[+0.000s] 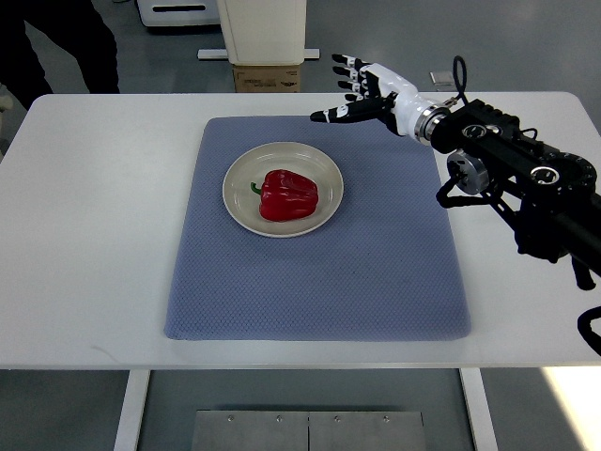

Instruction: Place red pepper on plate with right hand

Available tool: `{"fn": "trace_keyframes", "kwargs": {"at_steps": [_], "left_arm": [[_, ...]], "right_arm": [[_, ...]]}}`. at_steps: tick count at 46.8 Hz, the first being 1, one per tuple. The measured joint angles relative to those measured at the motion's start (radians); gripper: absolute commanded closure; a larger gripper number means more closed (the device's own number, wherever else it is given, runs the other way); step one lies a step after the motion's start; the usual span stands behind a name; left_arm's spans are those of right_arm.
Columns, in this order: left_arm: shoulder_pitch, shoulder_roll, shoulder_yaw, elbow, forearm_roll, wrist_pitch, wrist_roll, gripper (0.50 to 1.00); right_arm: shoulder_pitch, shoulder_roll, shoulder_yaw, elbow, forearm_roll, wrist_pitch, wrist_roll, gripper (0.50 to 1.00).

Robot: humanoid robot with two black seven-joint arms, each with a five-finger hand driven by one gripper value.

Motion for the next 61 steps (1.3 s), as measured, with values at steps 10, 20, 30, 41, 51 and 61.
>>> {"fn": "trace_keyframes", "kwargs": {"at_steps": [10,20,30,41,51,61], "left_arm": [[0.0,0.0,0.0,0.0,0.0,0.0,0.0,0.5],[0.0,0.0,0.0,0.0,0.0,0.0,0.0,0.5],[0.0,0.0,0.0,0.0,0.0,0.0,0.0,0.5],[0.0,0.0,0.0,0.0,0.0,0.0,0.0,0.5],[0.0,0.0,0.0,0.0,0.0,0.0,0.0,0.5],[0.0,0.0,0.0,0.0,0.0,0.0,0.0,0.5]], "right_arm": [[-0.08,-0.011,0.118,-0.002,0.0,-0.037,0.001,0.507],[-0.142,-0.011,0.212,-0.002,0.001,-0.08,0.002,0.507],[-0.21,-0.011,0.324,-0.004,0.018,-0.107,0.004,0.507],[-0.278,-0.001,0.432,-0.001,0.02,-0.126,0.013,0.505],[-0.317,0.03,0.524,0.019,0.023,-0.139,0.027,0.502],[-0.342,0.053,0.541,0.054,0.023,-0.171,0.115,0.5]]}}
